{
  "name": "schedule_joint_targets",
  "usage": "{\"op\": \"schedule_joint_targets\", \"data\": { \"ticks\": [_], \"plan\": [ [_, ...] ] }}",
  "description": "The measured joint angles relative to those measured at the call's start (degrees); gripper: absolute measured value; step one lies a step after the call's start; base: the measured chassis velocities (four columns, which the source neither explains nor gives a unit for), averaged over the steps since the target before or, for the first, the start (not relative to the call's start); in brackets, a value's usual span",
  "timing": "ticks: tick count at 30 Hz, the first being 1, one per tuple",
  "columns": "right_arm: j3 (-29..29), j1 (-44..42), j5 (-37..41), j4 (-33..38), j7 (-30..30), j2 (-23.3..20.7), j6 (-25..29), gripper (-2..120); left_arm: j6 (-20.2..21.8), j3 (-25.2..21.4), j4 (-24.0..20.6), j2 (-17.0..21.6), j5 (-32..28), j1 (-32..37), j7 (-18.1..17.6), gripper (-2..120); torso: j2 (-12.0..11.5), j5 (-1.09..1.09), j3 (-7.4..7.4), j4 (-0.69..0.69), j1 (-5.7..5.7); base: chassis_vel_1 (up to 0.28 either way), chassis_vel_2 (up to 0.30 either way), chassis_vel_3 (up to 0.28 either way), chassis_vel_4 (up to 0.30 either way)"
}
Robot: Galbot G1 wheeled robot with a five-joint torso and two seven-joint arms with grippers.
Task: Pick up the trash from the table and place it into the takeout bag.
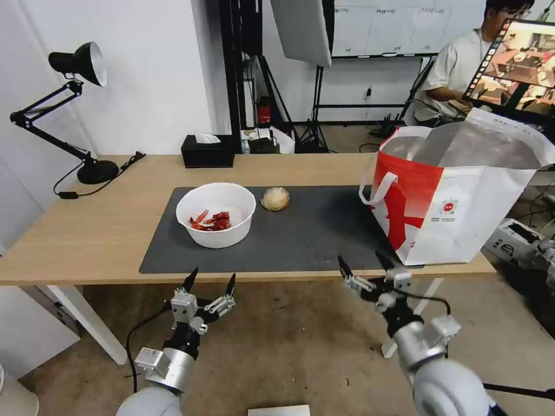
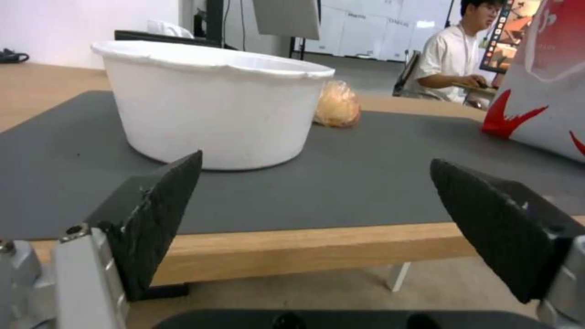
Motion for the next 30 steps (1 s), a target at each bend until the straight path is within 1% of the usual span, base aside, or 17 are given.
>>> {"op": "schedule_joint_targets", "data": {
  "ticks": [8, 26, 29, 30],
  "plan": [
    [-1.02, -0.52, -1.48, -0.86, 0.25, 0.20, 0.00, 100, 0.04, -0.21, -0.19, -0.23, 0.38, 0.46, 0.14, 100, 0.00, 0.00, 0.00, 0.00, 0.00, 0.000, 0.000, 0.000, 0.000],
    [-1.53, -0.30, -1.50, -1.43, 0.63, 0.13, -0.45, 100, 0.12, -0.29, -0.22, -0.32, 0.43, 1.03, 0.46, 100, 0.00, 0.00, 0.01, 0.00, 0.01, 0.000, 0.000, 0.000, 0.000],
    [-2.25, 0.61, -1.32, -1.75, 0.64, -0.17, -0.55, 100, 0.12, -0.38, -0.12, -0.38, 0.47, 1.20, 1.13, 100, 0.00, 0.01, 0.00, -0.02, 0.00, 0.000, 0.000, 0.000, 0.000],
    [-3.21, 2.47, -0.94, -2.21, 0.67, -0.87, -0.91, 100, 0.12, -0.39, -0.01, -0.38, 0.48, 1.21, 1.39, 100, 0.00, 0.01, 0.00, -0.03, 0.00, 0.000, 0.000, 0.000, 0.000]
  ]
}}
